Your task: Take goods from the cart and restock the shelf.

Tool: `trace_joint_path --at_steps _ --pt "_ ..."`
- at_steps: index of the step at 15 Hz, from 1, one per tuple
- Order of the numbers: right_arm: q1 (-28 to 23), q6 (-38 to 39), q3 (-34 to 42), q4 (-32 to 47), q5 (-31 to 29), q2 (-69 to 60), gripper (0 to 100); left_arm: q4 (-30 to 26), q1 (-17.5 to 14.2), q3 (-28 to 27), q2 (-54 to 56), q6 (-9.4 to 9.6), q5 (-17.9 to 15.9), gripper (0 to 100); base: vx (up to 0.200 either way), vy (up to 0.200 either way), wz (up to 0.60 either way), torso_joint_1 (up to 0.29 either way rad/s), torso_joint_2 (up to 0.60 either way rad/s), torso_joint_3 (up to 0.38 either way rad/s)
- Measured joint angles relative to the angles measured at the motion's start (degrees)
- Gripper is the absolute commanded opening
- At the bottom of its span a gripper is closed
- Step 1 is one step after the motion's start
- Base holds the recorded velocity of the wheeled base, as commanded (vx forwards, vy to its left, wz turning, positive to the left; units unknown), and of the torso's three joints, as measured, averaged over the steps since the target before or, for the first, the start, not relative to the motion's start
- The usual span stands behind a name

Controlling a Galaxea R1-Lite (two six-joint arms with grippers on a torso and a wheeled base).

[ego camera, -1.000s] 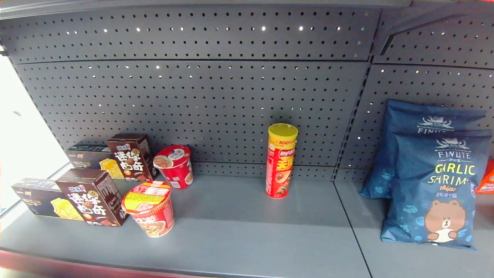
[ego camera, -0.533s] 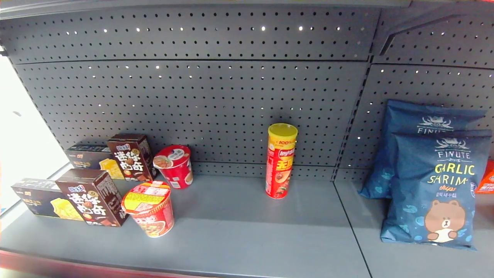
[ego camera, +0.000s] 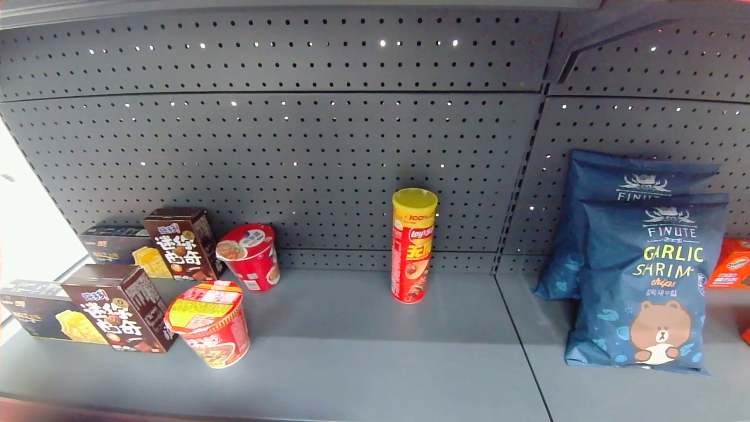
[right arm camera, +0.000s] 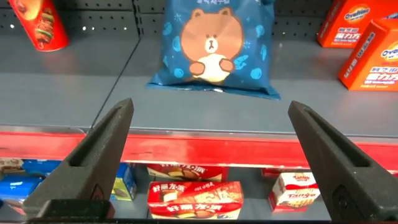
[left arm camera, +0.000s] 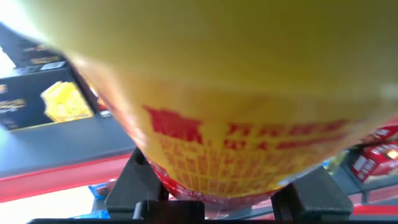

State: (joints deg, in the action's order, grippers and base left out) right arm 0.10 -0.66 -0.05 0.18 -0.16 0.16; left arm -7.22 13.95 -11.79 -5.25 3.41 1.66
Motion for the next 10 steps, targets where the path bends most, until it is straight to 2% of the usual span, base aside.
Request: trace_joint_path --at_steps 1,3,5,6,8,10 --pt "-0.17 0.63 0.0 -0.02 -0.52 0.37 100 -0.22 0.02 -0.34 0.0 0.15 1.1 0 0.0 0.0 0.0 0.0 0.0 0.0" --pt "-0.67 1.72 -3.08 -1.13 -0.49 4.19 100 -0.39 -0.02 -1.51 0.0 1.76 2.79 0 0.0 0.0 0.0 0.0 0.0 0.0" --pt "1.28 -3.44 -10.36 -2.39 2.78 13.29 100 -0.57 -0.06 -0.94 -0.04 2.49 4.08 0 0.0 0.0 0.0 0.0 0.0 0.0" --pt "4.14 -5.61 -13.35 -2.83 5.05 18.49 100 -0.57 -0.02 -0.88 -0.06 2.52 4.11 0 0.0 0.0 0.0 0.0 0.0 0.0" --pt "13.37 -6.73 -18.55 -4.72 8.97 28.67 100 -0.41 0.05 -1.85 -0.23 2.55 3.95 0 0.0 0.0 0.0 0.0 0.0 0.0" --pt "21.64 -1.66 -24.48 -7.02 10.8 39.2 100 -0.39 0.71 -4.63 -1.9 1.87 3.8 0 0.0 0.0 0.0 0.0 0.0 0.0"
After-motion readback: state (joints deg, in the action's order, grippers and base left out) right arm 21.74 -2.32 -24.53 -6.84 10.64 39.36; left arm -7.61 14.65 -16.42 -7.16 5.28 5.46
